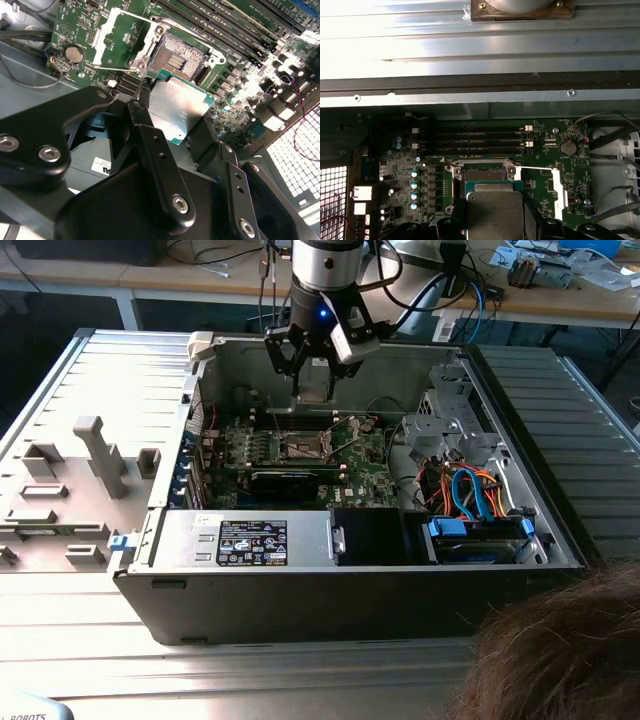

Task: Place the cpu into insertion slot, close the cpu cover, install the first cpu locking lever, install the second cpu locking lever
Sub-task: 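Place the cpu into insertion slot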

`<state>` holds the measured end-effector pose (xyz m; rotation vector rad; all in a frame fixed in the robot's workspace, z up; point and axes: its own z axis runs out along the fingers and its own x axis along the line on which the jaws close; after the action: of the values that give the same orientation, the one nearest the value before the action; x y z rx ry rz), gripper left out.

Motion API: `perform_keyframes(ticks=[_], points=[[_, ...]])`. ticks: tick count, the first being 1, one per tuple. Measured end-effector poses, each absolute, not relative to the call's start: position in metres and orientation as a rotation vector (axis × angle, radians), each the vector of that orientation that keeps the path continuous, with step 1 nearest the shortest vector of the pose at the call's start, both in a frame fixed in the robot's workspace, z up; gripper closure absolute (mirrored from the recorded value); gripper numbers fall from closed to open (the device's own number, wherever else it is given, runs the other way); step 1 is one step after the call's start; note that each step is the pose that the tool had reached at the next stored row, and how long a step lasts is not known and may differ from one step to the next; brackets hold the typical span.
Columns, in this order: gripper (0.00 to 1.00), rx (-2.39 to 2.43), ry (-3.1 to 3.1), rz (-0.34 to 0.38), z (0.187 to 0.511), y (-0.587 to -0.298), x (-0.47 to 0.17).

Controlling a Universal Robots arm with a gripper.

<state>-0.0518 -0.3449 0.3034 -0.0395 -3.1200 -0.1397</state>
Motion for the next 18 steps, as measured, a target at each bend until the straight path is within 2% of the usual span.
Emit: perform_keyframes(ticks=[18], points=[[0.45, -0.039, -3.12, -0.14, 0.2967, -0.3449, -0.0518]])
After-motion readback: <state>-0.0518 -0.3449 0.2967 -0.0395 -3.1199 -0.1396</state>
